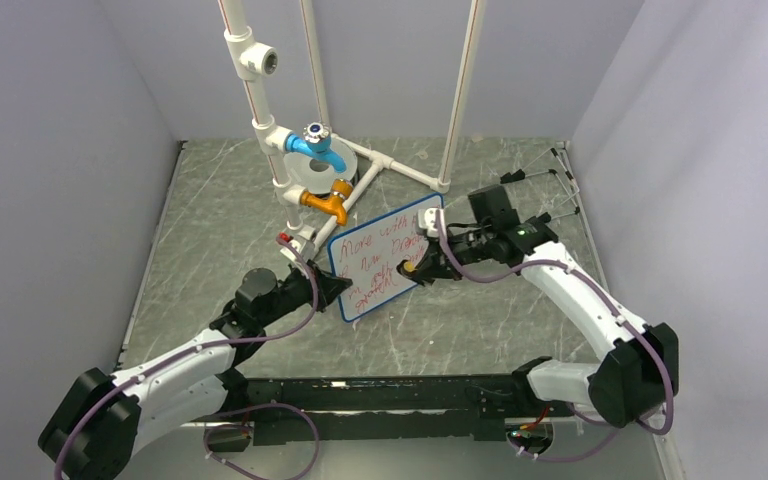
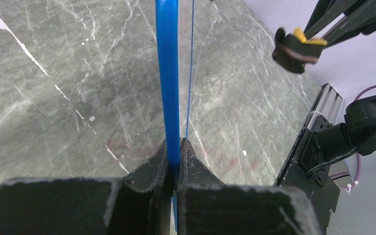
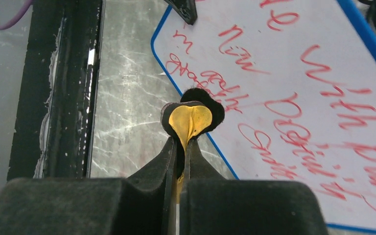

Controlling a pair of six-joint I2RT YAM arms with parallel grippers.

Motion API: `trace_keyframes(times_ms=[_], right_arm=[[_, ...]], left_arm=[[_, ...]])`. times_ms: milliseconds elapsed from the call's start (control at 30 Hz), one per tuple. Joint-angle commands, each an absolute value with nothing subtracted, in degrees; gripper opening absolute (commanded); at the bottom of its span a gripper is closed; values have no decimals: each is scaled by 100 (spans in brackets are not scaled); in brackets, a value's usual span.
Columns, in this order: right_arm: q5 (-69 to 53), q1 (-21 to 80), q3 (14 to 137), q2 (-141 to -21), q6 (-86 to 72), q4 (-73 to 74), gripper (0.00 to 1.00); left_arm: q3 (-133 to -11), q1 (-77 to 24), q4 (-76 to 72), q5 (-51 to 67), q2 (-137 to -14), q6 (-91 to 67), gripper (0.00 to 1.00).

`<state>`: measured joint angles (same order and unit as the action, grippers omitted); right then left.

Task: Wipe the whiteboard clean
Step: Erase the whiteboard at the center of the board.

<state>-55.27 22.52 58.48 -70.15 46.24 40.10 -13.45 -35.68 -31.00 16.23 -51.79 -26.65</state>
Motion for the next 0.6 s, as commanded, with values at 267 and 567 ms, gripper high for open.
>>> trace_keyframes(times_ms=[267, 567], right_arm=[[-4185, 2918, 6353, -7221, 3594, 3176, 0], [-3921, 2964, 7162, -7683, 2612, 2919, 0]], left_arm=[[-1454, -3612, -3241, 1575, -5285, -2791, 0], [-1581, -3612, -3059, 1539, -5378, -2920, 0]])
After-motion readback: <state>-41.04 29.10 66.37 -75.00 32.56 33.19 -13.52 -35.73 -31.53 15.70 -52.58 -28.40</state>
